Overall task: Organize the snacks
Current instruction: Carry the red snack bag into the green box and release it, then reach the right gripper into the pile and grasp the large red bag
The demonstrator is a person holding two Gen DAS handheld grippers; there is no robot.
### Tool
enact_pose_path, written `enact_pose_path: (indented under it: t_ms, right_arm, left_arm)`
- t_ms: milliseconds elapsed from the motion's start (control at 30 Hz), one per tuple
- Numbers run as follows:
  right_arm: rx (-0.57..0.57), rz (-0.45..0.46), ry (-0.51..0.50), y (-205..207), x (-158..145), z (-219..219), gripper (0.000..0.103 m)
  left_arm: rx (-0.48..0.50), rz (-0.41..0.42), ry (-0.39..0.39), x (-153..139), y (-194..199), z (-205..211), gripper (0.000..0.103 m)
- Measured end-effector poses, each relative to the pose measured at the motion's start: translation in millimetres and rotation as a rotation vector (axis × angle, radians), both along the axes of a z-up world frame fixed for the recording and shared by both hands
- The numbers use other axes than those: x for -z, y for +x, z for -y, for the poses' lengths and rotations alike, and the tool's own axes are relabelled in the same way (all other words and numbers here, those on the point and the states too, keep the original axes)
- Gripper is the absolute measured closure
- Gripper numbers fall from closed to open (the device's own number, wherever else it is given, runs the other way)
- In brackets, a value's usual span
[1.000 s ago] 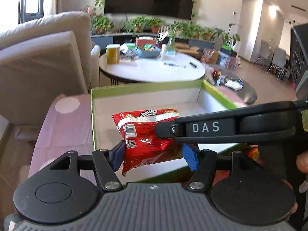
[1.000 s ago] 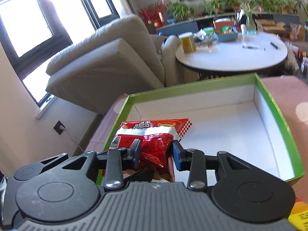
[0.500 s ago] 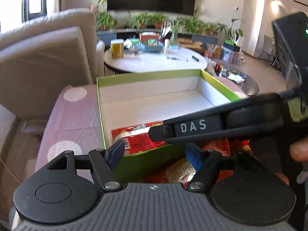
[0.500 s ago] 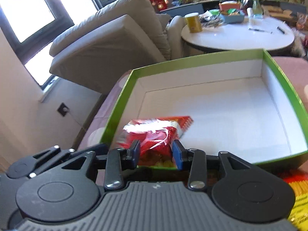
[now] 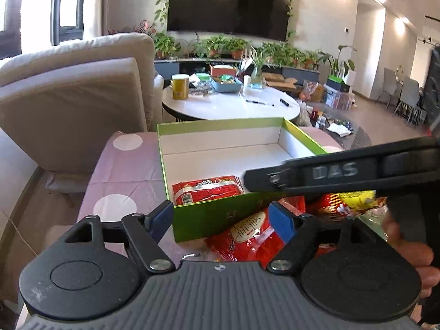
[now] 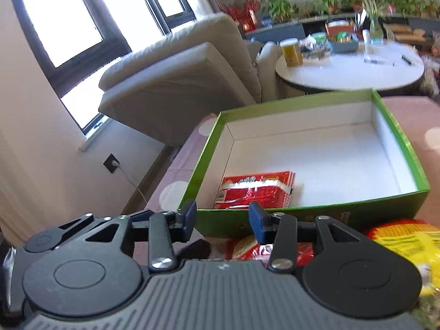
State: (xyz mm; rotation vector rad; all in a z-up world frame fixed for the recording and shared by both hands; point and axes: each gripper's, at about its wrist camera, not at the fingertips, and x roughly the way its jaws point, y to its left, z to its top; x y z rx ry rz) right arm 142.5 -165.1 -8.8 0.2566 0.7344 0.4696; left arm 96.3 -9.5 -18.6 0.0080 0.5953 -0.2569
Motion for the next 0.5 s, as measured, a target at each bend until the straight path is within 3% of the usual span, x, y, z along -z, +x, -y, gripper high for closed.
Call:
enact_pose_path:
  t_ms: [167,500]
  right_arm:
    - [0.005,0.071,0.009,-26.7,-16.0,14.6,0.022]
    - [0.0,0.073,0.021,-58.9,-13.4,28.6,0.022]
  left_arm:
    - [-0.032,0.02,-0.02,-8.6,-20.9,-8.8,0.027]
    - [-0.026,0.001,-0.026,-1.6,-50.0,-5.8,0.027]
